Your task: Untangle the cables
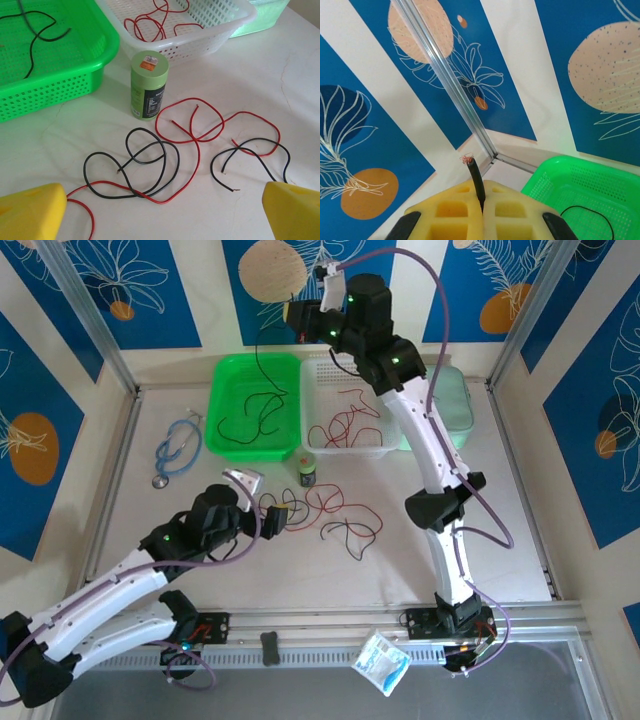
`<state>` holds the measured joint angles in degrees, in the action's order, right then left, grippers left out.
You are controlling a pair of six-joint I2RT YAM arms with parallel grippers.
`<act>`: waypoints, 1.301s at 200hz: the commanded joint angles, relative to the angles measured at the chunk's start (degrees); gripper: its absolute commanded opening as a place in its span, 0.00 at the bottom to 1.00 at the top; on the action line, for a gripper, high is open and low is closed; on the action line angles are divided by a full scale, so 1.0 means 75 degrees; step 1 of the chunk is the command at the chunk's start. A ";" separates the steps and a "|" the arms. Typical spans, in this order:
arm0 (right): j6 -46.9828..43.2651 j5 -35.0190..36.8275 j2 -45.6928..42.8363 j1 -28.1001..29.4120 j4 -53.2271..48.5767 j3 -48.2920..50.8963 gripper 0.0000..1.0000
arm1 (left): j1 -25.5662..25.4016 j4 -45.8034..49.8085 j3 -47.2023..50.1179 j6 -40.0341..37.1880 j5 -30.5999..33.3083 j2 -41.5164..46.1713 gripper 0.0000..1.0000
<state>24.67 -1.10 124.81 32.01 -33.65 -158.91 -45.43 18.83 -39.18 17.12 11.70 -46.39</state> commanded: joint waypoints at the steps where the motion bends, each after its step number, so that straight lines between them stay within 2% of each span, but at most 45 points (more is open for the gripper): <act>1: 0.0002 0.0090 0.0204 0.0054 0.0622 -0.0166 0.00 | 0.0022 0.0419 -0.0284 0.0063 0.0235 0.0343 1.00; 65: -0.0952 0.0958 0.1858 0.0517 0.0641 0.0037 0.00 | 0.0029 0.1172 -0.0483 0.0229 0.0622 0.1294 1.00; 161: -0.0687 0.0863 0.3788 0.0549 -0.0030 0.0244 0.00 | 0.0039 0.2434 -0.1544 0.0530 0.1431 0.1107 1.00; 198: -0.0454 0.0665 0.4029 0.0491 -0.0283 0.0333 0.24 | 0.0045 0.3113 -0.1930 0.0985 0.1960 0.0681 0.99; 240: -0.0414 0.0536 0.3966 0.0490 -0.0408 0.0313 0.41 | 0.0135 0.3696 -0.2255 0.1472 0.2177 0.0095 0.96; 260: -0.0415 0.0493 0.3823 0.0490 -0.0531 0.0310 0.45 | 0.0295 0.3981 -0.2391 0.1709 0.2160 -0.0163 0.93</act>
<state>21.47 4.25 154.54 35.83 -35.73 -156.62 -44.84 43.90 -54.65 26.55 26.13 -46.39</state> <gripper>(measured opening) 0.433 0.946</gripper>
